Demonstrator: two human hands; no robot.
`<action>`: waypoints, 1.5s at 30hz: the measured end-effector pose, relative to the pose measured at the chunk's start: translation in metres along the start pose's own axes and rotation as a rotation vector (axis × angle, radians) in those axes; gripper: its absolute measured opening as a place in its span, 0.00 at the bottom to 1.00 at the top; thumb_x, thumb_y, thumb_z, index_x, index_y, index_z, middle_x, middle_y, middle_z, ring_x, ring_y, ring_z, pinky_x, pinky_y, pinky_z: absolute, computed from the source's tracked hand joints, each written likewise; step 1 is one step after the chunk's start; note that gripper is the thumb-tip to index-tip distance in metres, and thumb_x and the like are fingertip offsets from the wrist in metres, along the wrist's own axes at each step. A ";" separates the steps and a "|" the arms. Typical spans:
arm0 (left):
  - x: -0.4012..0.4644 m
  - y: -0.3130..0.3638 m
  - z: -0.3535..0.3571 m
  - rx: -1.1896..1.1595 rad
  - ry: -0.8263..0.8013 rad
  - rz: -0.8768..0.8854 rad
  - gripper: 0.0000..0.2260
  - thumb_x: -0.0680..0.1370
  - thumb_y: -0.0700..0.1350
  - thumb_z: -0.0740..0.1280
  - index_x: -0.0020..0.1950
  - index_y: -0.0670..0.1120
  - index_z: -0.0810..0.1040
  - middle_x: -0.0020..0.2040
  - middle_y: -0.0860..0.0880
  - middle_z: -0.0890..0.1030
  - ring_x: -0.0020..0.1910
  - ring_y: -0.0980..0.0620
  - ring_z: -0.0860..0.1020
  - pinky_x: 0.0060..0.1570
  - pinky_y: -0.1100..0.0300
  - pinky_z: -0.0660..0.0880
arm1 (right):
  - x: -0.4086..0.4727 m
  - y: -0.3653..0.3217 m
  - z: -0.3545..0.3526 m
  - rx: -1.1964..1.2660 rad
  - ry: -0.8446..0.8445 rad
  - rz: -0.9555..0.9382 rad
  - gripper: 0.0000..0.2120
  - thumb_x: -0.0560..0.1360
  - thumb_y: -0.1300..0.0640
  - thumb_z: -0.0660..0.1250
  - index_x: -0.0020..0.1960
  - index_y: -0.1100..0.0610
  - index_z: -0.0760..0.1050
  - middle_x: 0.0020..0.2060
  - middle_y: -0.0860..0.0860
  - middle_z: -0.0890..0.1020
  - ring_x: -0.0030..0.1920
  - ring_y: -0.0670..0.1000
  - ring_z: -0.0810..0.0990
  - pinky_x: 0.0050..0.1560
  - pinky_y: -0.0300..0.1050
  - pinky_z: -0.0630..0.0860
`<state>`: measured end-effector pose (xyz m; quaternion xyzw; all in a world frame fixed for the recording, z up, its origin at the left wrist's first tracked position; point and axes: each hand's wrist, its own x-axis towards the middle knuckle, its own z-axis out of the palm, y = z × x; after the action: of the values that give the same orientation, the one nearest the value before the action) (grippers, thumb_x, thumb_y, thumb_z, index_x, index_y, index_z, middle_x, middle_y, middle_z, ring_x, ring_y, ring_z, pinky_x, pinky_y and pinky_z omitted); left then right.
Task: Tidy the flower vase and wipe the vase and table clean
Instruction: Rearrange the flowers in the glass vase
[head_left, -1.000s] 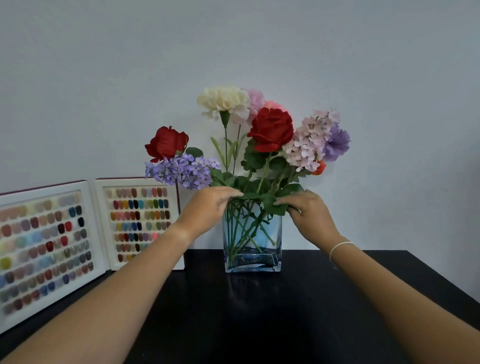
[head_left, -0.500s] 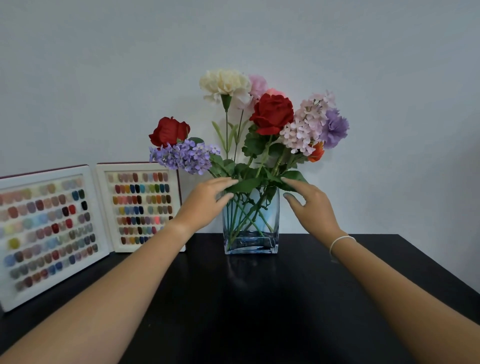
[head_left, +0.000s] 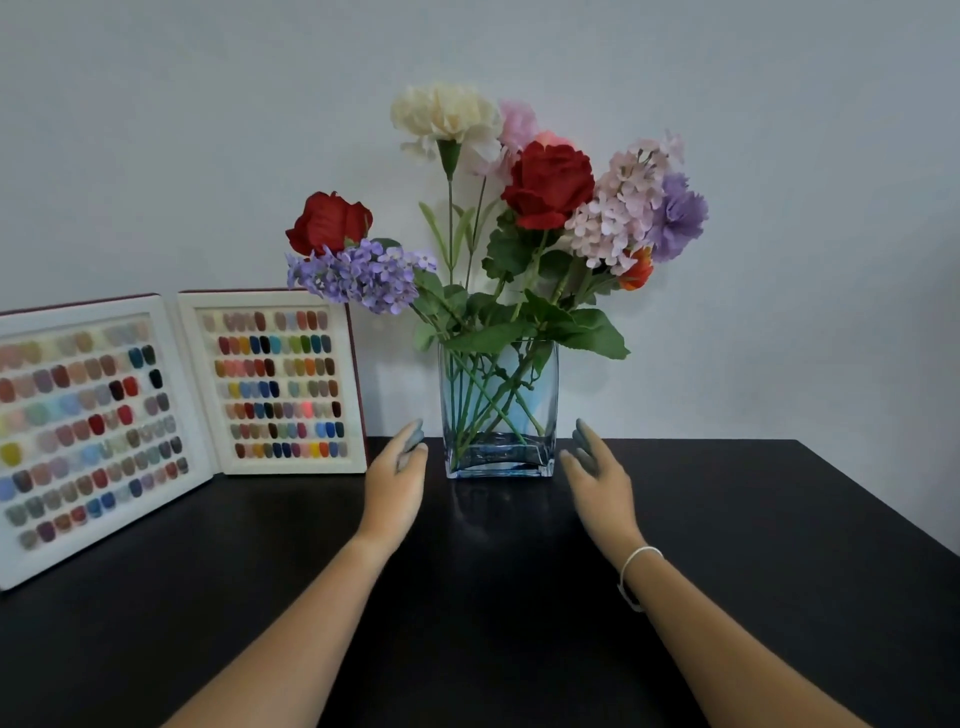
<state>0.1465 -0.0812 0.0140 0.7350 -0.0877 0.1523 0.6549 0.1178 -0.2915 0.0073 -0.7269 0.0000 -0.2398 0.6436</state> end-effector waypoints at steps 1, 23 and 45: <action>0.001 -0.006 0.004 -0.047 -0.009 -0.048 0.18 0.78 0.41 0.58 0.69 0.46 0.67 0.69 0.45 0.70 0.67 0.51 0.68 0.69 0.49 0.64 | 0.003 0.003 0.003 0.008 -0.015 0.017 0.23 0.76 0.59 0.63 0.69 0.51 0.62 0.68 0.50 0.69 0.66 0.50 0.68 0.62 0.42 0.66; 0.003 -0.017 0.023 -0.310 -0.193 -0.117 0.16 0.80 0.49 0.51 0.67 0.53 0.66 0.59 0.58 0.74 0.61 0.58 0.71 0.61 0.63 0.67 | 0.035 0.026 0.014 0.110 -0.136 0.154 0.27 0.73 0.70 0.55 0.70 0.53 0.62 0.66 0.54 0.71 0.64 0.53 0.70 0.66 0.52 0.67; -0.055 0.005 0.018 -0.160 -0.176 -0.097 0.18 0.80 0.47 0.54 0.69 0.47 0.65 0.64 0.54 0.70 0.67 0.52 0.67 0.67 0.54 0.64 | -0.011 0.010 -0.004 -0.011 -0.148 0.033 0.25 0.75 0.66 0.59 0.70 0.53 0.61 0.66 0.50 0.70 0.66 0.50 0.67 0.61 0.40 0.65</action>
<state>0.0954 -0.1034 -0.0012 0.6945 -0.1210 0.0481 0.7076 0.1100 -0.2935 -0.0051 -0.7460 -0.0344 -0.1749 0.6417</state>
